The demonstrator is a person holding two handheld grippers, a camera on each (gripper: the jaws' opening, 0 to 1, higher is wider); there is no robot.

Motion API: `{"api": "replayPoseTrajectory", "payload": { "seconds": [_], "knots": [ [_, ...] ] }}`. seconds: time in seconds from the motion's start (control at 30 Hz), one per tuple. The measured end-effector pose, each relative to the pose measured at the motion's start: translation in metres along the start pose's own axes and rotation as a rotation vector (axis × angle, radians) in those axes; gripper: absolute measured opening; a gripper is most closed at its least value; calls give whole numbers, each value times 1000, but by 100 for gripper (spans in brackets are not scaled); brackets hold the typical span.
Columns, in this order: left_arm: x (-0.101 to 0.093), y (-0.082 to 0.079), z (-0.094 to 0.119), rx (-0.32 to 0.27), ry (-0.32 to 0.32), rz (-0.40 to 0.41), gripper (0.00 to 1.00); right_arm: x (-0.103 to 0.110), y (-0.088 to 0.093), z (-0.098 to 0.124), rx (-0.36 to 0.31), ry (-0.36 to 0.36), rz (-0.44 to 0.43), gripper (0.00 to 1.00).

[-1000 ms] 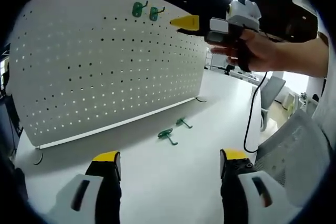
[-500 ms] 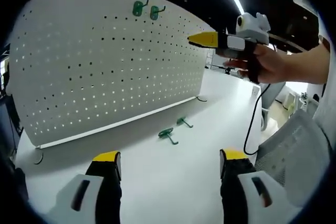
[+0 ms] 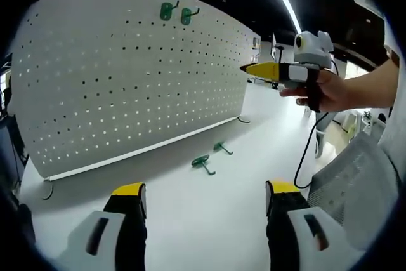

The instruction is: Insert the hook assembly into the mounting plate slot until the hook locks in place.

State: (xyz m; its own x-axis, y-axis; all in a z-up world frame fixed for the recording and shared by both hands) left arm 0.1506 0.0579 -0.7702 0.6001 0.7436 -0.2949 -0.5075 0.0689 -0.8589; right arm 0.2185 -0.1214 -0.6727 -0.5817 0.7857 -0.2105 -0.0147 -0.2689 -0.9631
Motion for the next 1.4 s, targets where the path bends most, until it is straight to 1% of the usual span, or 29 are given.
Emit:
{"api": "replayPoseTrajectory", "payload": {
  "seconds": [0.2,0.53,0.83,1.4],
  "knots": [
    [1,2,1,6,-6,-1,79,2,13,9,23,-5,-8,64],
    [0,2,2,12,-6,-3,79,2,25,21,43,-5,-17,64],
    [1,3,3,14,-11,-1,79,3,42,35,86,-5,-31,64],
    [2,5,3,15,-9,5,79,10,66,49,143,-28,-59,65]
  ]
}}
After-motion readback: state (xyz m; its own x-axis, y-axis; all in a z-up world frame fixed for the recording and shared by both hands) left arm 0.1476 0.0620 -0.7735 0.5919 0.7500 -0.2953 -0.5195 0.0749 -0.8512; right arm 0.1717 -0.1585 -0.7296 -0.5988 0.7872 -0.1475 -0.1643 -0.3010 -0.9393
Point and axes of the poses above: the point that each gripper's makers call its tool centre point, and the gripper's own axes: z roughly backward along the fingers, x roughly to its left, y roughly out of its underside, the point moved 2 cm from there along z, roughly backward along the fingers, and after that the axes turned 11 degrees about z, right-handed, at the moved point
